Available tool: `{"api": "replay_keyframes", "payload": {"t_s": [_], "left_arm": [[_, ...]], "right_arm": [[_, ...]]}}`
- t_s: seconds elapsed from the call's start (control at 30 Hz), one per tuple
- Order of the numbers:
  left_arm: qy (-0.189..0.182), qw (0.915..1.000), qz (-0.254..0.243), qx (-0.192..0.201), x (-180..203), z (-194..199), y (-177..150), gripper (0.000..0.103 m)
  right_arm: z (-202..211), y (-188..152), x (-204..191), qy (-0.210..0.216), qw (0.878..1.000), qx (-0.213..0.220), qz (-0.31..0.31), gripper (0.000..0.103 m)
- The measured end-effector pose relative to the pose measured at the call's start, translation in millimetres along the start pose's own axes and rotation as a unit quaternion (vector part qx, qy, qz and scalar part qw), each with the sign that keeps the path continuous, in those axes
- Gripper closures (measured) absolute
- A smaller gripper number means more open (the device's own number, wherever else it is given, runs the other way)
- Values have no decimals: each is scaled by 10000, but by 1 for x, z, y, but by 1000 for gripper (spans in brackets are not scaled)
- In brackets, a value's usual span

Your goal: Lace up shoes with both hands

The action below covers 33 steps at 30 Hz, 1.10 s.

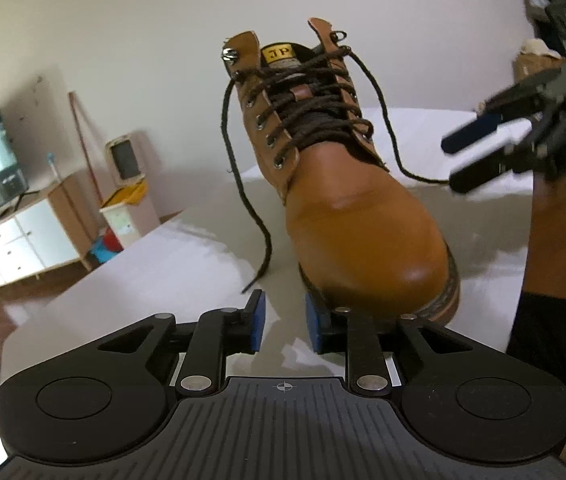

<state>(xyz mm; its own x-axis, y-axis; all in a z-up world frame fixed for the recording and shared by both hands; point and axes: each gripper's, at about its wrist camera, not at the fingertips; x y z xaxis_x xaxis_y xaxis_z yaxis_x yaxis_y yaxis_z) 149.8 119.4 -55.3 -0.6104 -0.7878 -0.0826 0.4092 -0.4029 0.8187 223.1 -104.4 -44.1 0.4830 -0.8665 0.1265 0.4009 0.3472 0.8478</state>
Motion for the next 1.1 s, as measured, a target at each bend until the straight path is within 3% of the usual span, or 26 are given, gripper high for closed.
{"api": "replay_keyframes", "payload": {"t_s": [0.07,0.13,0.43,0.63,0.7,0.77,1.1], "left_arm": [[21,10000,55,25,3,-1,2,100],[89,9999,101,58,11,-3,5,103],[-87,9998,-115,104,55,-8,12,103],[-409,9986,-322,85,74,-14,19,103],[-408,9982,-447,42,70,-13,20,97],[-365,9980,-520,23,66,-11,21,78],[110,9892,-1355,548,25,-18,80,81]], "right_arm": [[-2,-2,-2,-7,10000,-24,32,33],[-4,-4,-2,-10,10000,-50,19,33],[3,-10,24,-216,9994,-43,-274,28],[7,-9,43,-359,9981,-21,-507,28],[5,-8,41,-379,9979,2,-526,28],[6,-7,43,-385,9975,63,-590,28],[2,-2,40,-261,9963,258,-771,27]]}}
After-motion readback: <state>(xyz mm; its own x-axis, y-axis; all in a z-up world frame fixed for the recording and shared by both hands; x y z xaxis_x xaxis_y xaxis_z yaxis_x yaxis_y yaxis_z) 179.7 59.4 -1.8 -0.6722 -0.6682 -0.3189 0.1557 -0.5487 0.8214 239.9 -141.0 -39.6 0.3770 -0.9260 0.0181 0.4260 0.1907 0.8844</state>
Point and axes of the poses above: each gripper's, at about its wrist camera, not at the fingertips, and z roughly against the way its jaws point, x to its right, y to its top, and after that the axes turned 15 degrees about -y, right-handed
